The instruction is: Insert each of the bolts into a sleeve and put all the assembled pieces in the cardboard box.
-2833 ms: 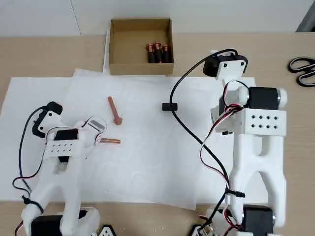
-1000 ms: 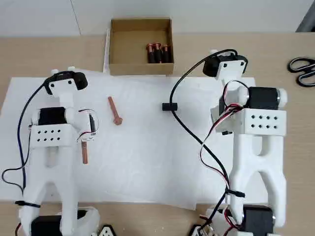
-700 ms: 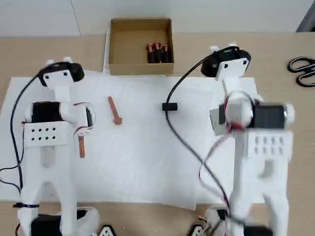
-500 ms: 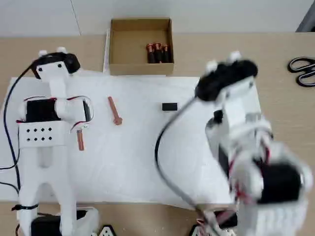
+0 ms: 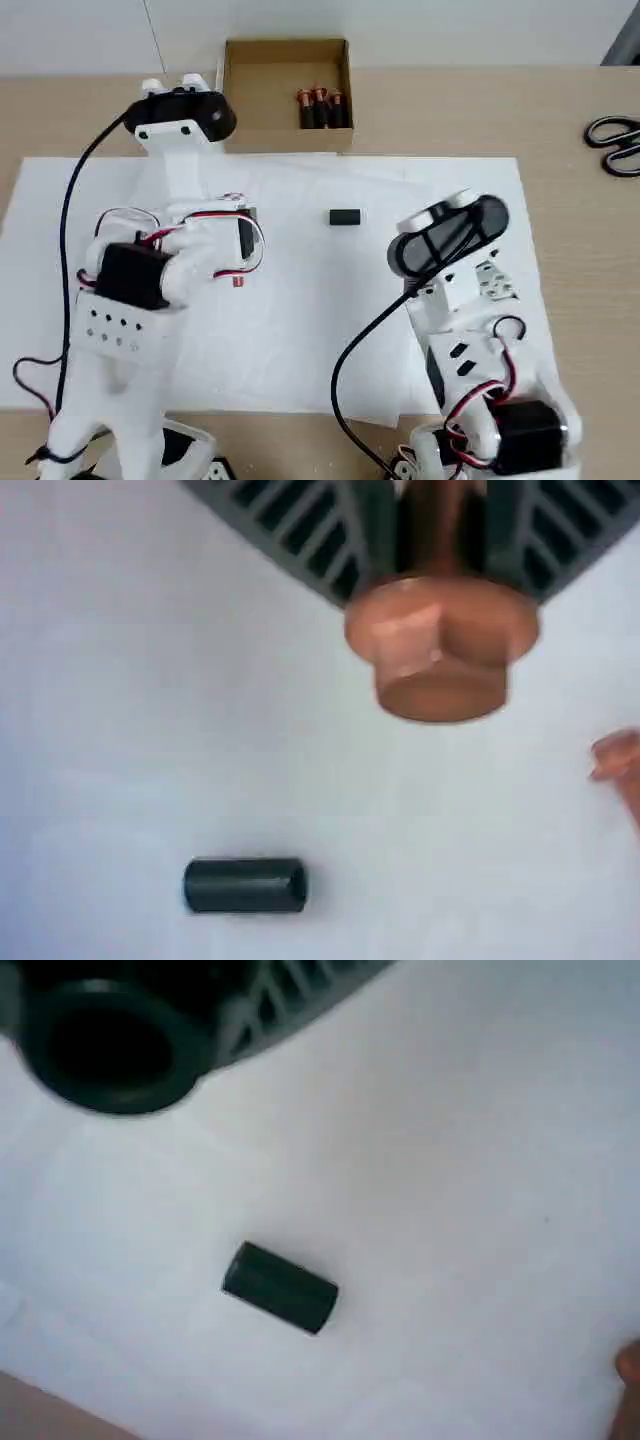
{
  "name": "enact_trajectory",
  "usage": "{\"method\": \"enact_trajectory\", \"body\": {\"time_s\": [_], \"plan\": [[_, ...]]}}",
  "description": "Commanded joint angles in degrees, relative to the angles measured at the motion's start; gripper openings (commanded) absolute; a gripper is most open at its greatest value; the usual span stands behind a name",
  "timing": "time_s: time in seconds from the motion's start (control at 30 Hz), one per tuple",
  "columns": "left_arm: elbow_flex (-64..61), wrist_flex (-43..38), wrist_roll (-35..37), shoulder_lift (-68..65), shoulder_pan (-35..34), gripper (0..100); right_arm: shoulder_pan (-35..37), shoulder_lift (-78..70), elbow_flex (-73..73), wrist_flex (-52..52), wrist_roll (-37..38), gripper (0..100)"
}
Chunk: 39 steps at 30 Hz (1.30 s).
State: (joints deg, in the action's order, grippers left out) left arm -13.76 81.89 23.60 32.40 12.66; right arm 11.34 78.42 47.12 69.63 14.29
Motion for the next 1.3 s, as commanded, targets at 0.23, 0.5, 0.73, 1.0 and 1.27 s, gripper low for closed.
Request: {"method": "enact_trajectory", "body": {"time_s": [0.23, 0.5, 0.73, 1.0, 1.27], "plan": [[-9.0, -10.5, 0.4, 6.0, 0.9, 0, 0.0, 25.8, 19.1, -3.7, 0.3, 0.4], [-13.7, -19.3, 2.5, 10.7, 1.0, 0, 0.1, 22.5, 22.2, -12.4, -3.0, 0.4], [-16.9, -26.2, 3.1, 13.8, 1.4, 0, 9.2, 22.5, 29.5, -22.2, -19.3, 0.4], [-20.0, -31.3, 2.8, 16.4, 11.0, 0, 16.1, 23.0, 35.1, -24.3, -19.3, 0.4], [-20.2, -32.6, 3.0, 16.5, 14.2, 0, 20.1, 23.0, 36.9, -24.4, -19.3, 0.4]]}}
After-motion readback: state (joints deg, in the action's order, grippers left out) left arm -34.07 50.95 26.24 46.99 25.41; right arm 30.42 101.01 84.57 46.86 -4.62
